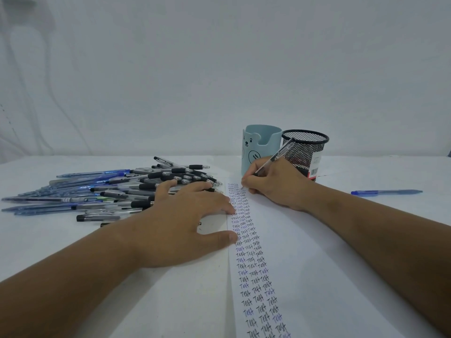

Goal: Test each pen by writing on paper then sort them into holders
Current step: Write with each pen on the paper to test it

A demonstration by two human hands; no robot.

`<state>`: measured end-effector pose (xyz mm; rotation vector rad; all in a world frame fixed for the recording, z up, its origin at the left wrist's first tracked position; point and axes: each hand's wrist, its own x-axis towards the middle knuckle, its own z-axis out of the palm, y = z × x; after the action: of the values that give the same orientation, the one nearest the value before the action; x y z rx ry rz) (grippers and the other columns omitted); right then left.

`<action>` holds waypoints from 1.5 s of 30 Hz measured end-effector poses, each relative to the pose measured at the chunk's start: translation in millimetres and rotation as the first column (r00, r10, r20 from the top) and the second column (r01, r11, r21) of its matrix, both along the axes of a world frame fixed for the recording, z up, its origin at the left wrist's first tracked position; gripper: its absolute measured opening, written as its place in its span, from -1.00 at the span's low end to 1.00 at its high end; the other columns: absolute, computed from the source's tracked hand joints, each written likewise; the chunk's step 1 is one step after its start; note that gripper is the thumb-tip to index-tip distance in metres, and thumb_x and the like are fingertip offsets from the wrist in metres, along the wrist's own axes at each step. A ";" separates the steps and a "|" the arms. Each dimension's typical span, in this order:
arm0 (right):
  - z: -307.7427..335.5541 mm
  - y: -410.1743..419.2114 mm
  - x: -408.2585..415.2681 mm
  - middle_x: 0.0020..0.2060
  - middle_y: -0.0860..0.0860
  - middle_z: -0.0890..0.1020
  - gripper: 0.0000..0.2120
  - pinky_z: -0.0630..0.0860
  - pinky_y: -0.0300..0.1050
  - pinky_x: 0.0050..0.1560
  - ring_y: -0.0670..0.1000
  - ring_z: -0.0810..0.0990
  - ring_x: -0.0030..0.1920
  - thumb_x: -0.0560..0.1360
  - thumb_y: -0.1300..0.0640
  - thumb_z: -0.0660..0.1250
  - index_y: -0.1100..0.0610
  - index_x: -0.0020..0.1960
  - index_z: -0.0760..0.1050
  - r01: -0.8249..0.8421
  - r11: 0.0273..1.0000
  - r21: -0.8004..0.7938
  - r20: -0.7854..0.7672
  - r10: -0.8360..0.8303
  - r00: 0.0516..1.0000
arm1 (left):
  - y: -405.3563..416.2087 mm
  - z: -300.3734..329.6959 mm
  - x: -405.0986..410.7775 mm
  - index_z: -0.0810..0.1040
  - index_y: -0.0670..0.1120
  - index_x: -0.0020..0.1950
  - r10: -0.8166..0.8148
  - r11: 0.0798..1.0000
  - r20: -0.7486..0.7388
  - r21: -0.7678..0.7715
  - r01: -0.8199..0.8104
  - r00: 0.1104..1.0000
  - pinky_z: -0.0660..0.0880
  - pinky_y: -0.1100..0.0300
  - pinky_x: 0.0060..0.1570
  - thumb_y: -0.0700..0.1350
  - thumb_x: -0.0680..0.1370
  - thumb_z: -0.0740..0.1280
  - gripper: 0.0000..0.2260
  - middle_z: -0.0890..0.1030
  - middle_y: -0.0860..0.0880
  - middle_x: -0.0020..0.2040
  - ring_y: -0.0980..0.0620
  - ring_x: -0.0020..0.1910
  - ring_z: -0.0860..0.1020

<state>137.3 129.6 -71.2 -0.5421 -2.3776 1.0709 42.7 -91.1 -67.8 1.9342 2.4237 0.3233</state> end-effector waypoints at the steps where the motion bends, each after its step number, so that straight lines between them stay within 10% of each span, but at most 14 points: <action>1: 0.1 -0.1 -0.3 -0.32 0.08 0.70 -0.93 0.55 0.06 -0.20 -0.03 0.58 -0.31 0.45 0.18 0.45 0.17 -0.20 0.63 0.003 1.000 0.016 0.005 -0.003 1.000 | -0.3 0.0 0.1 0.33 0.38 0.36 0.000 1.000 0.006 0.001 0.000 1.000 -0.28 -0.14 0.53 0.57 0.32 -0.07 -0.32 0.25 0.55 0.38 0.52 0.44 -0.11; 35: 1.9 -3.4 1.2 -0.37 0.03 0.66 -0.88 0.48 -0.29 -0.33 -0.14 0.53 -0.40 0.44 0.22 0.41 0.12 -0.27 0.57 0.040 0.992 0.120 0.027 -0.043 0.999 | -1.5 -1.3 1.5 0.31 0.37 0.38 0.010 1.000 -0.020 0.004 -0.010 1.000 -0.27 -0.17 0.52 0.56 0.34 -0.10 -0.32 0.28 0.52 0.39 0.40 0.53 -0.09; 40: 5.3 -9.8 5.8 -0.48 0.04 0.56 -0.63 0.37 -0.23 -0.44 -0.07 0.45 -0.50 0.61 0.08 0.27 0.20 -0.33 0.54 0.032 0.981 -0.192 -0.275 -0.085 0.958 | -2.8 -1.6 3.4 0.34 0.34 0.39 0.018 1.000 -0.026 0.012 -0.017 1.000 -0.29 -0.17 0.52 0.55 0.34 -0.10 -0.30 0.30 0.51 0.38 0.39 0.54 -0.06; 45: 49.3 -12.6 17.4 -0.57 -0.11 0.40 -0.62 0.32 -0.20 -0.42 -0.10 0.34 -0.55 0.68 -0.04 0.18 0.08 -0.27 0.39 0.079 0.997 0.001 -0.350 -0.074 0.934 | -1.1 -1.6 8.5 0.36 0.33 0.35 0.047 0.999 -0.057 0.026 -0.046 0.997 -0.29 -0.17 0.52 0.53 0.32 -0.12 -0.30 0.33 0.48 0.37 0.40 0.53 -0.04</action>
<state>154.7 117.0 -22.0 -0.3964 -2.0355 1.0189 51.2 -92.2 -69.4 1.9250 2.5156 0.3047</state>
